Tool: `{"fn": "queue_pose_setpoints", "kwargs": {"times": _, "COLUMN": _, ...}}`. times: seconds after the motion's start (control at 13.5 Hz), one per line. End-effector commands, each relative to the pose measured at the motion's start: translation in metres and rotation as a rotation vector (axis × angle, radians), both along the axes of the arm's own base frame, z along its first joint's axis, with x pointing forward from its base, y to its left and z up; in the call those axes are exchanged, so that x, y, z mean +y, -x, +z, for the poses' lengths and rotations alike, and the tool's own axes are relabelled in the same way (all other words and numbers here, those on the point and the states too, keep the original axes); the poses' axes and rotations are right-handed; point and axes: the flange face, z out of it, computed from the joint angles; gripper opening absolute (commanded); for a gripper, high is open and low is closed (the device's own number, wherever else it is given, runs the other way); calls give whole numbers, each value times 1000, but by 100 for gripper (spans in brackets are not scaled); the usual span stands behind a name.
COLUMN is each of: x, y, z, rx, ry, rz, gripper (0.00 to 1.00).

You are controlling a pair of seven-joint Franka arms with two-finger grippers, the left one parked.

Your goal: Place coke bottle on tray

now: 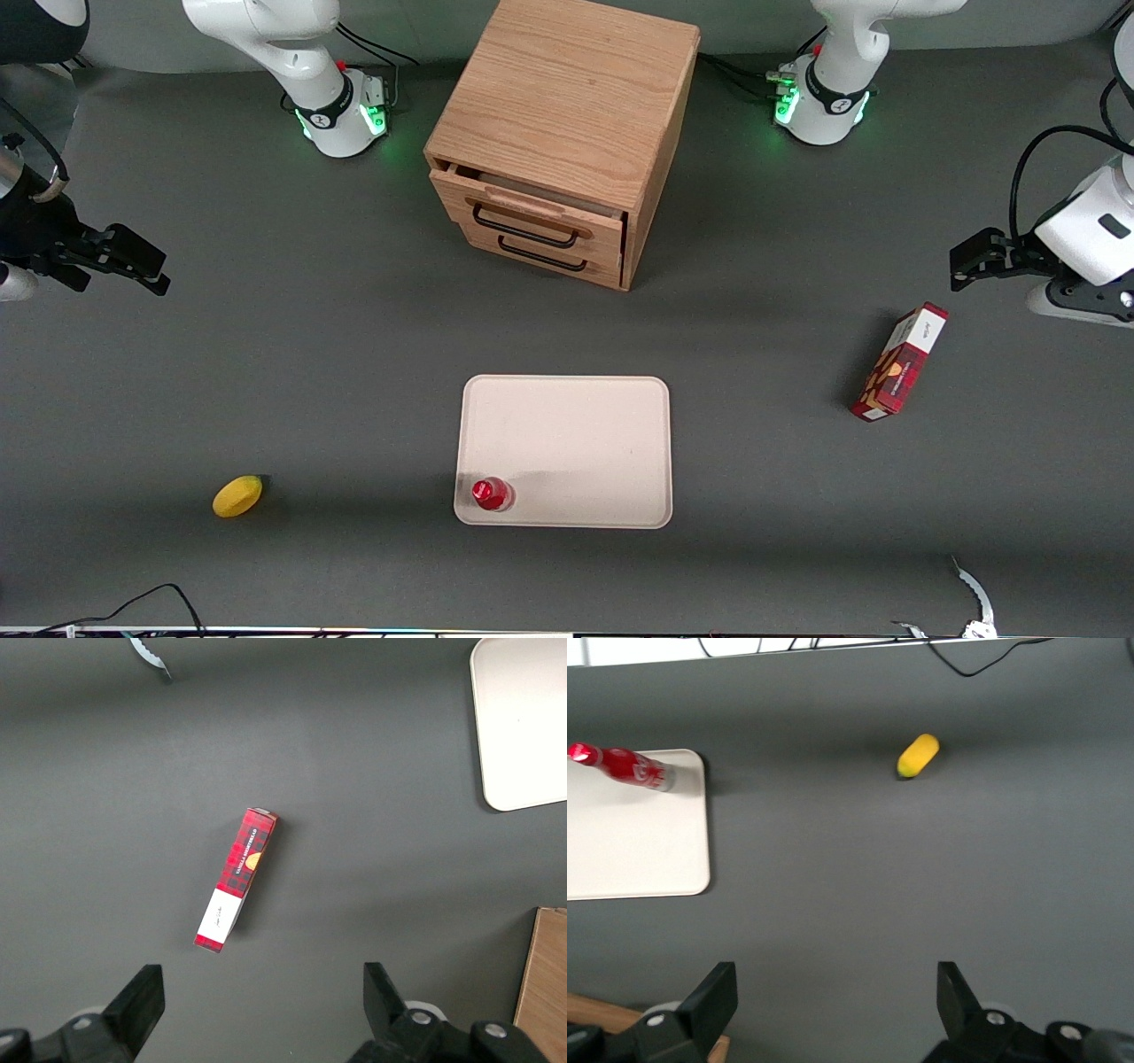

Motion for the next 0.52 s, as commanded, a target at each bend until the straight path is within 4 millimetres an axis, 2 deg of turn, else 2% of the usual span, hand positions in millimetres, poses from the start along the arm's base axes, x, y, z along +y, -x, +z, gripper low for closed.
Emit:
{"fn": "queue_pose_setpoints", "kwargs": {"times": 0.0, "x": -4, "y": -7, "z": 1, "rx": 6, "ry": -64, "rz": 14, "gripper": 100}}
{"fn": "queue_pose_setpoints", "kwargs": {"times": 0.22, "x": -3, "y": -1, "z": 11, "rx": 21, "ry": -59, "rz": 21, "gripper": 100}}
{"fn": "queue_pose_setpoints", "kwargs": {"times": 0.44, "x": -2, "y": 1, "z": 13, "rx": 20, "ry": -55, "rz": 22, "gripper": 100}}
